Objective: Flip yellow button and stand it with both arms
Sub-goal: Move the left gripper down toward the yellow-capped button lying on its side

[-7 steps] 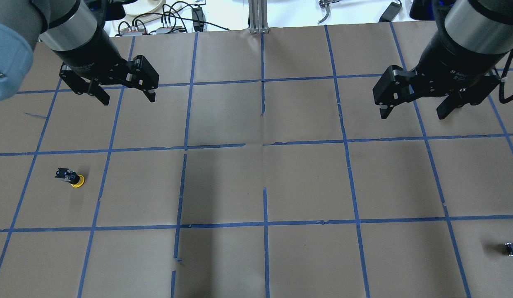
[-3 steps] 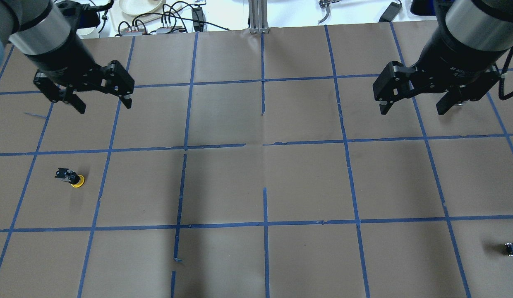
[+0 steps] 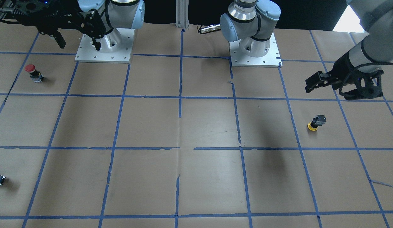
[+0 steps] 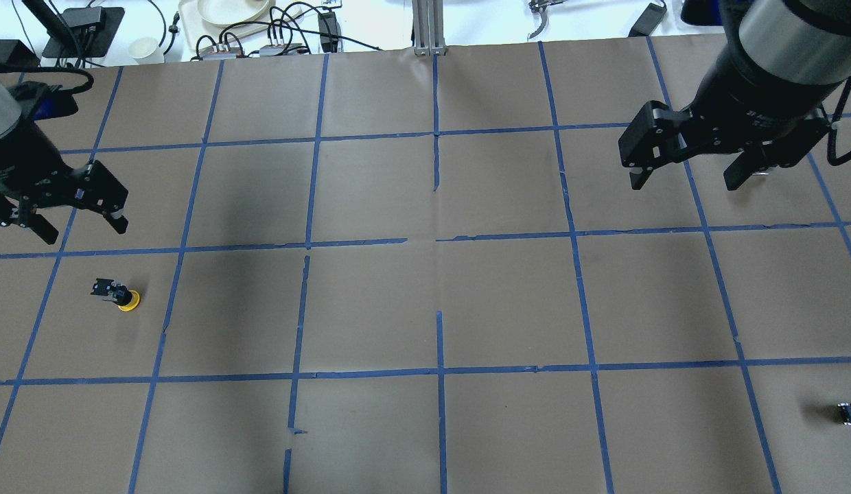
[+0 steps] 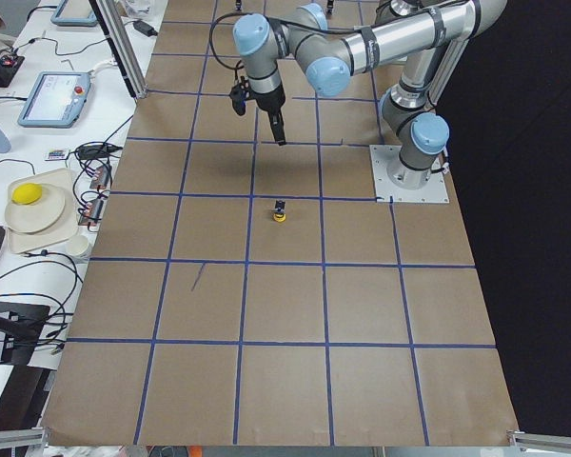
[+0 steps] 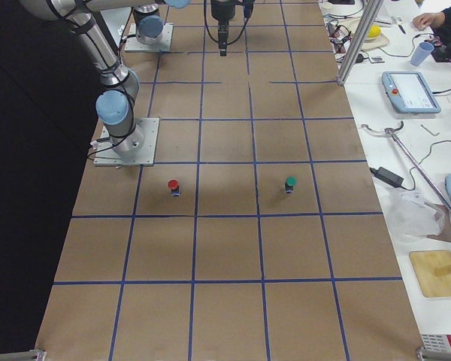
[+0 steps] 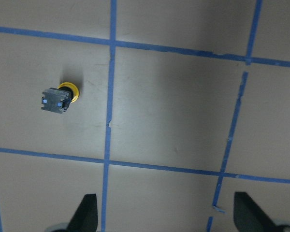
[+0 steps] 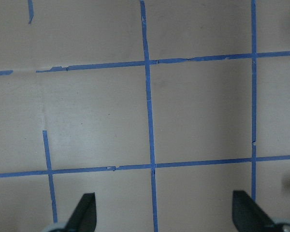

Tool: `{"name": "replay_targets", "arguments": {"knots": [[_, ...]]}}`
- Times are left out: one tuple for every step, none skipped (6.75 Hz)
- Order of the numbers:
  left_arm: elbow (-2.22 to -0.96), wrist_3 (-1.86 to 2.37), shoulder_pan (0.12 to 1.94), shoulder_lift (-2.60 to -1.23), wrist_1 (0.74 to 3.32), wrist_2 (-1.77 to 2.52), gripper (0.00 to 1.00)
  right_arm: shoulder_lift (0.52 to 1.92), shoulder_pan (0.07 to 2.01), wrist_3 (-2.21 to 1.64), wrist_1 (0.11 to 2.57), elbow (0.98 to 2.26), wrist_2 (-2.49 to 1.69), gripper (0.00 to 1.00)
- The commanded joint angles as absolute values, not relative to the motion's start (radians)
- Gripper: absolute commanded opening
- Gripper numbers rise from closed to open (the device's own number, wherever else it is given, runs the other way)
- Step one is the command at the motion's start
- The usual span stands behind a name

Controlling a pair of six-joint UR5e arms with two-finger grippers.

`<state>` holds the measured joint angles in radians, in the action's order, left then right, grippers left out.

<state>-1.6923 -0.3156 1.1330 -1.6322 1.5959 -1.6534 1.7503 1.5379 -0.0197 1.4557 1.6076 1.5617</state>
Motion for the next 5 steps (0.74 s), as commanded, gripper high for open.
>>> {"name": "replay_targets", "arguments": {"knots": [[-1.764, -0.540, 1.030, -1.733, 1.383, -1.661, 1.00, 1.752, 1.539, -0.017, 1.454, 1.608, 1.569, 1.00], [-1.802, -0.648, 0.996, -1.768, 1.285, -1.661, 1.00, 1.749, 1.537, -0.021, 1.456, 1.608, 1.556, 1.00], [-1.866, -0.702, 0.961, -1.784, 1.178, -1.663, 1.00, 1.750, 1.537, -0.020, 1.454, 1.608, 1.566, 1.00], [-1.923, -0.704, 0.950, -1.784, 1.128, -1.660, 1.00, 1.753, 1.537, -0.021, 1.451, 1.609, 1.568, 1.00], [-1.980, -0.704, 0.948, -1.787, 1.067, -1.652, 0.99, 1.750, 1.536, -0.018, 1.454, 1.609, 1.569, 1.00]]}}
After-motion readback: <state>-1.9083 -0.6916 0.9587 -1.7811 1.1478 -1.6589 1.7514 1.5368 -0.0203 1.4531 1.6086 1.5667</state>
